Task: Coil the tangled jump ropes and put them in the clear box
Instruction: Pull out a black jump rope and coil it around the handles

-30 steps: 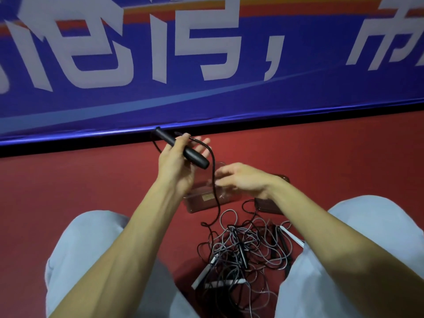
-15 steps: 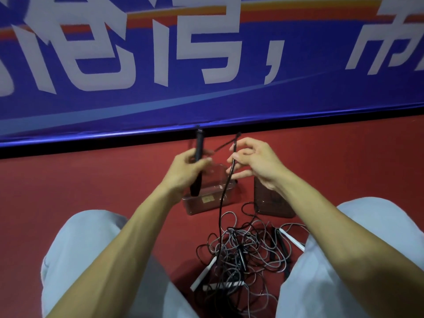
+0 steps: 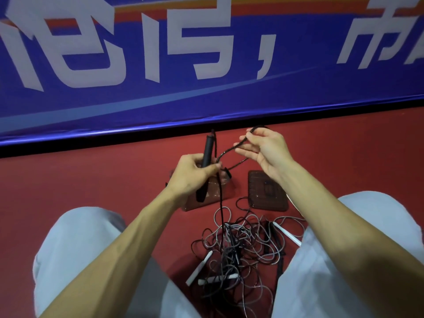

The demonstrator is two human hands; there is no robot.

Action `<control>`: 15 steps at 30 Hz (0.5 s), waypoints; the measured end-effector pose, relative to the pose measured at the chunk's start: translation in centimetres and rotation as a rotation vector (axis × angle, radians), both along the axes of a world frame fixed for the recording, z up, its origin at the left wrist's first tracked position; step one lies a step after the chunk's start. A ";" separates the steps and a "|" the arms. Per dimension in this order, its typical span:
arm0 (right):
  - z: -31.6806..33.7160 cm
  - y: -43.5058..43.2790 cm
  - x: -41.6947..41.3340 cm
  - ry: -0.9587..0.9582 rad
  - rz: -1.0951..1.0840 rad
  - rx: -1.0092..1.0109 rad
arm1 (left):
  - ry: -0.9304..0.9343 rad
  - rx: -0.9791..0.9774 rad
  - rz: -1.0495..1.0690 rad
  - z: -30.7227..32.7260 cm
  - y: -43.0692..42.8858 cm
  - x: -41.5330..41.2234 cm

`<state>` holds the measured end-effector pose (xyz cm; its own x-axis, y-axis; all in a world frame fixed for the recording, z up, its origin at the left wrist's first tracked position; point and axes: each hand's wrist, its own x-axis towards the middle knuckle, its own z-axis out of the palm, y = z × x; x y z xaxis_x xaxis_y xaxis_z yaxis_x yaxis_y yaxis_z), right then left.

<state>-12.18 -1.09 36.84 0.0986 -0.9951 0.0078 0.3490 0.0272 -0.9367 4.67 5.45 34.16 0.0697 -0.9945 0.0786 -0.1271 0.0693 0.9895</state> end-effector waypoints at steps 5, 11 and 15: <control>-0.6 0.6 0.7 0.205 0.080 -0.001 | 0.395 0.033 0.096 1.0 0.1 0.2; -2.8 1.3 2.2 0.713 0.501 -0.120 | 0.652 0.000 0.106 2.3 -0.2 1.5; -3.6 1.5 2.8 0.902 0.617 -0.320 | 0.815 -0.052 0.133 2.7 -0.3 2.6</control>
<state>-9.36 0.40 33.24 0.6696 -0.7395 -0.0691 -0.4452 -0.3251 -0.8344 7.25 5.15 36.90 0.2420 -0.9703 -0.0020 0.6181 0.1526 0.7712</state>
